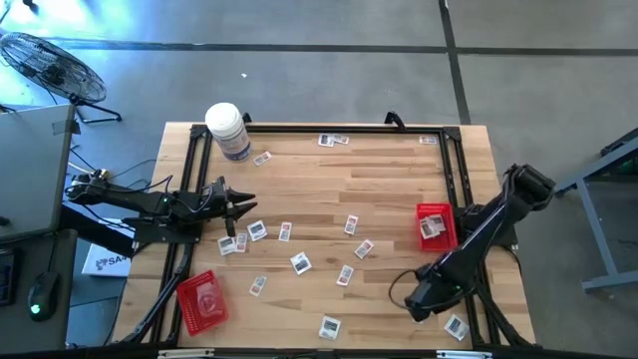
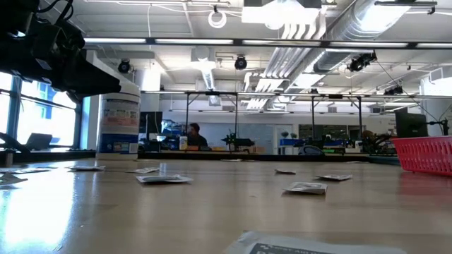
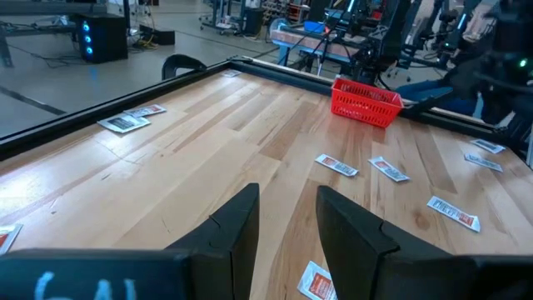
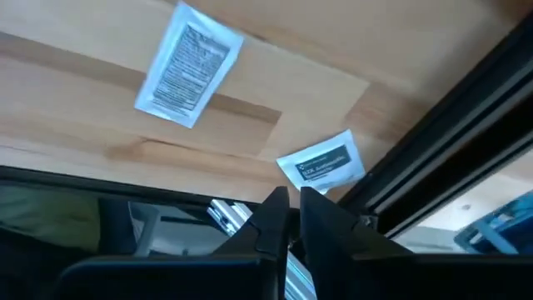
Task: Pick & Place First Aid Supplies
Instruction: Put the towelette pack into the right red bin
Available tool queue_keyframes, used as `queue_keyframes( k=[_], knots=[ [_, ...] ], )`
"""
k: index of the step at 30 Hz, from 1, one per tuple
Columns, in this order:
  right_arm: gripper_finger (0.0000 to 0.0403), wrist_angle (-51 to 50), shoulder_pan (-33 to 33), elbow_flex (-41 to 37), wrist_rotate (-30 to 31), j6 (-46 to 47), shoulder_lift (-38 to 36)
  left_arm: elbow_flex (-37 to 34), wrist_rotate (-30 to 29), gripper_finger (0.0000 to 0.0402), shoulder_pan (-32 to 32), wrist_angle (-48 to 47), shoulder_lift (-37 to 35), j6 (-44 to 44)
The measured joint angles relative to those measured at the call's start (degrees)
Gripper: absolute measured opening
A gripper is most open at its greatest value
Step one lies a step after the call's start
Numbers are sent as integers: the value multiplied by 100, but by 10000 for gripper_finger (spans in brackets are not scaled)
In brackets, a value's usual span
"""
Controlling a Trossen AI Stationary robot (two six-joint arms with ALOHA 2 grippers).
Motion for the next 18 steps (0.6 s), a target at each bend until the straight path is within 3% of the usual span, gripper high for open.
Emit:
queue_keyframes(
  k=[7,13,18],
  knots=[
    [2,599,155,-282,-614,225,377,-1,0,119,1,0,0,0],
    [1,690,236,-32,-1244,-70,976,-1,0,119,1,0,0,1],
    [1,829,343,207,-1312,-499,1426,0,0,119,1,0,0,0]
  ],
)
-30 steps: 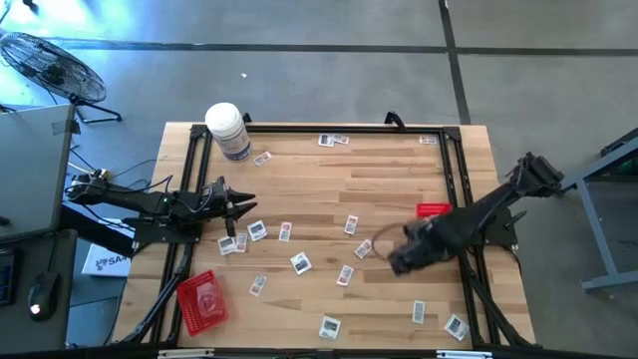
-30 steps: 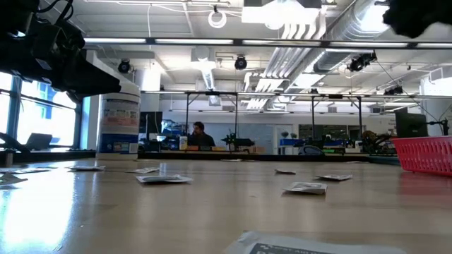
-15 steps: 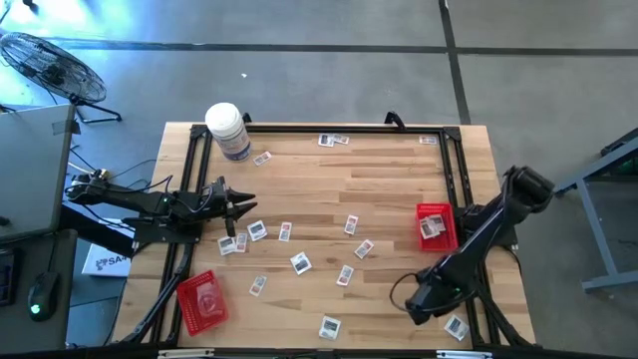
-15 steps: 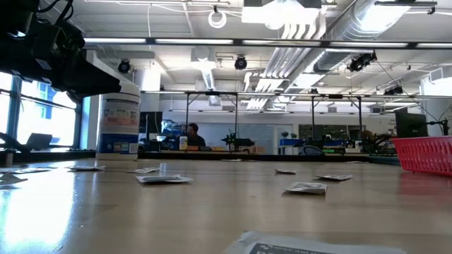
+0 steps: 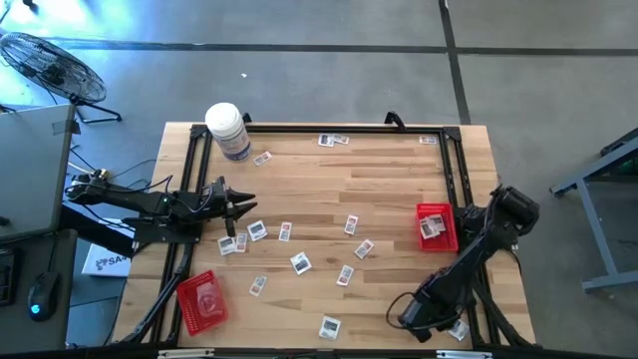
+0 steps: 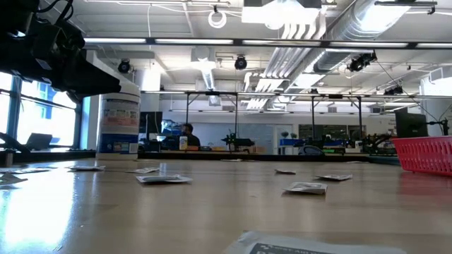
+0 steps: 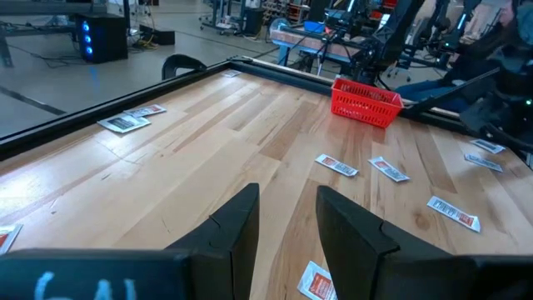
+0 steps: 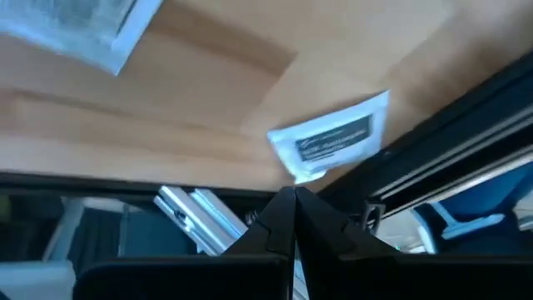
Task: Pick & Place First Aid Supplies
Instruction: Put the towelette pack into the right red bin
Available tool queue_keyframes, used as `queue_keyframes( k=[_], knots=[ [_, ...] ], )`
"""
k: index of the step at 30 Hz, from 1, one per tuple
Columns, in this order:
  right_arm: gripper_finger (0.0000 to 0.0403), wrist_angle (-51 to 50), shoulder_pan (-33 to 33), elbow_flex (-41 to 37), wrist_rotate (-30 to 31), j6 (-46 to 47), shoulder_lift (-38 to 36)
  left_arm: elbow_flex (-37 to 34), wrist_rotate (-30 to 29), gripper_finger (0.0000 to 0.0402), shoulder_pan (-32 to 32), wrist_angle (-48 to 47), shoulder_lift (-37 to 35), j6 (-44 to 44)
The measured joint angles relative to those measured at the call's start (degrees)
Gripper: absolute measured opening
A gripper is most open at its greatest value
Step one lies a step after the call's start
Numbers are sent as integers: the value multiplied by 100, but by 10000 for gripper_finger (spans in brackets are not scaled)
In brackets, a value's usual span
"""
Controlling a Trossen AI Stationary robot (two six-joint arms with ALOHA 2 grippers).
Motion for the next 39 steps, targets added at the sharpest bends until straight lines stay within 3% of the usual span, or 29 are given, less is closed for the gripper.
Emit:
queue_keyframes(
  k=[6,14,21,31,39],
  knots=[
    [2,13,199,-7,-662,-222,390,0,0,119,-1,0,0,1],
    [1,223,180,-7,317,-584,400,1,0,119,0,0,0,-1],
    [1,333,112,53,556,-769,400,-1,0,119,-1,0,0,1],
    [1,256,-546,608,2127,-1790,398,-1,0,119,-1,0,0,0],
    [2,397,-1102,937,4134,-2827,407,0,0,119,0,0,0,-1]
  ],
)
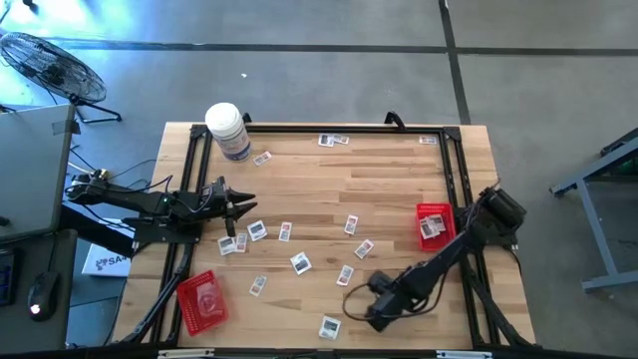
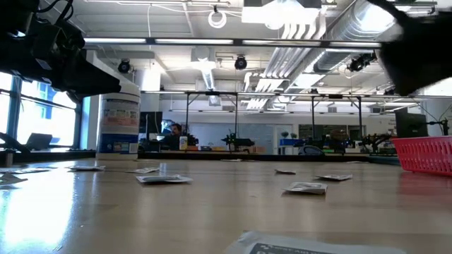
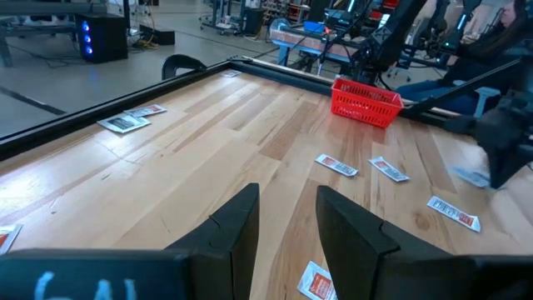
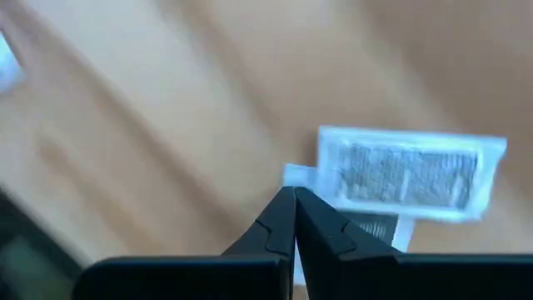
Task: Pick & Place First Aid Supplies
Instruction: Put the towelette pack into the right red bin
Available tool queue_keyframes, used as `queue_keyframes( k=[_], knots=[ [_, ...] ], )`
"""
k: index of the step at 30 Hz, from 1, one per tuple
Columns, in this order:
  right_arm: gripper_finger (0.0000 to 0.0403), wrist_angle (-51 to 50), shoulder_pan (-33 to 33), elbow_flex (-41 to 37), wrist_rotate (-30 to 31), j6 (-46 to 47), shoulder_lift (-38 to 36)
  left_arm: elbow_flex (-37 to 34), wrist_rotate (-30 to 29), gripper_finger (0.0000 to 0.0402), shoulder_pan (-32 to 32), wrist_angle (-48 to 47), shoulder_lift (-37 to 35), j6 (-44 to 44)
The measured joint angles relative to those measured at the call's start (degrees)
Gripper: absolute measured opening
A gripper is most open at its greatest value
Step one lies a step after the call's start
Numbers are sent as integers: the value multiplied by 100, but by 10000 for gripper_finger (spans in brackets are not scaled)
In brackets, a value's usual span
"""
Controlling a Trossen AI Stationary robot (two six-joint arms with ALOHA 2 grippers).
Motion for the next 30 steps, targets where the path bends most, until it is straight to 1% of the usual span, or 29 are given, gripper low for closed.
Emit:
queue_keyframes(
  k=[3,5,8,11,14,17,20,23,25,30],
  knots=[
    [4,30,-135,215,583,-508,1,1,0,119,-1,0,0,0],
    [4,30,-172,419,739,-869,1,0,0,119,-1,0,0,2],
    [6,-238,-178,750,706,-1201,1,1,0,119,0,0,0,1],
    [18,-515,-178,923,469,-1256,1,0,0,119,0,0,0,1],
    [45,-415,-160,889,167,-1468,1,0,0,119,1,0,0,2],
    [79,-307,-65,778,141,-1990,1,0,0,119,1,0,0,0],
    [109,-264,120,734,491,-2402,1,0,0,119,0,0,0,1],
    [128,-296,360,644,954,-2639,-1,-1,0,119,1,0,0,0],
    [135,-237,519,537,1227,-2726,1,-1,0,119,1,0,2,1],
    [139,106,824,59,1600,-2972,-1,-1,0,119,1,0,0,0]
  ],
)
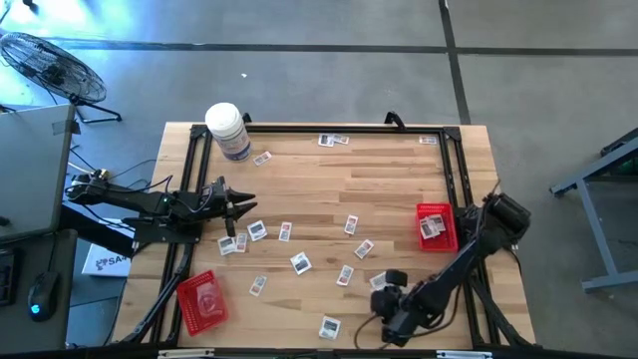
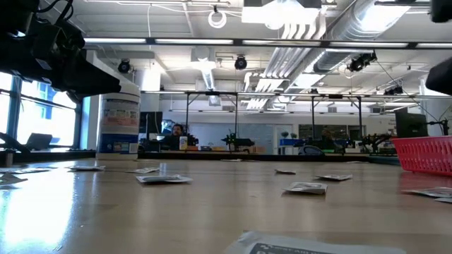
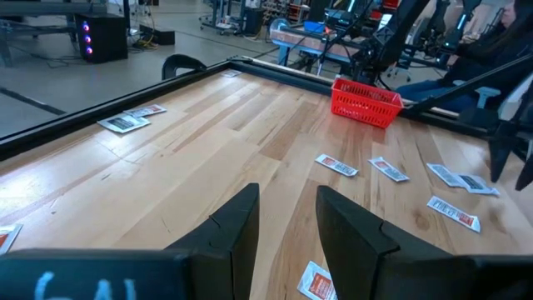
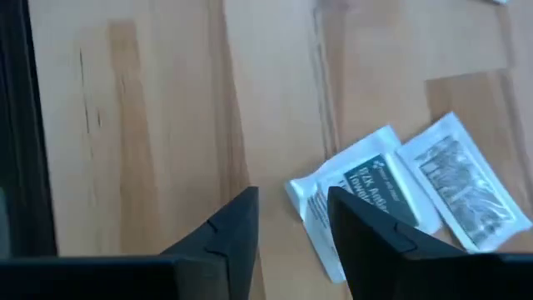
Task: Pick & Place First Aid Supplies
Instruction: Put the towelette pack into the right red bin
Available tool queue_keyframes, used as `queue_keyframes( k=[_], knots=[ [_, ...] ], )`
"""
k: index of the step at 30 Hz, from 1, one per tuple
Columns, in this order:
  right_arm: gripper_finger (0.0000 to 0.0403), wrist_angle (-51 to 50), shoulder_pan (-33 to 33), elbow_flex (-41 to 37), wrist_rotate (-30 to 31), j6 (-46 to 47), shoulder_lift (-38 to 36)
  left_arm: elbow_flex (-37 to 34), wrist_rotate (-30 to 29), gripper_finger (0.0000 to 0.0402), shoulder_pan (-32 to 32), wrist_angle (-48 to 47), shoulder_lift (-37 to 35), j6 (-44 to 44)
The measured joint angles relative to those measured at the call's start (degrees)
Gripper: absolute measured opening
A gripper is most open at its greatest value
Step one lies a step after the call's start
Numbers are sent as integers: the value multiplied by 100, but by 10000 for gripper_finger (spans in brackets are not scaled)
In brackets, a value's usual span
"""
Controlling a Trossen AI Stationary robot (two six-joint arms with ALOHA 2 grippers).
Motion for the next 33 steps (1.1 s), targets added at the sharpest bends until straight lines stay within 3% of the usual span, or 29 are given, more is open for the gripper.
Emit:
queue_keyframes(
  k=[8,16,22,33],
  knots=[
    [128,1020,58,-457,279,-1205,-4,1,0,119,-2,0,0,0],
    [117,1006,209,-542,378,-1917,-9,0,0,119,0,0,0,1],
    [118,1008,304,-538,559,-1855,-9,-1,0,119,-2,0,0,2],
    [117,694,307,-525,260,-1827,-62,1,0,119,0,0,0,0]
  ],
)
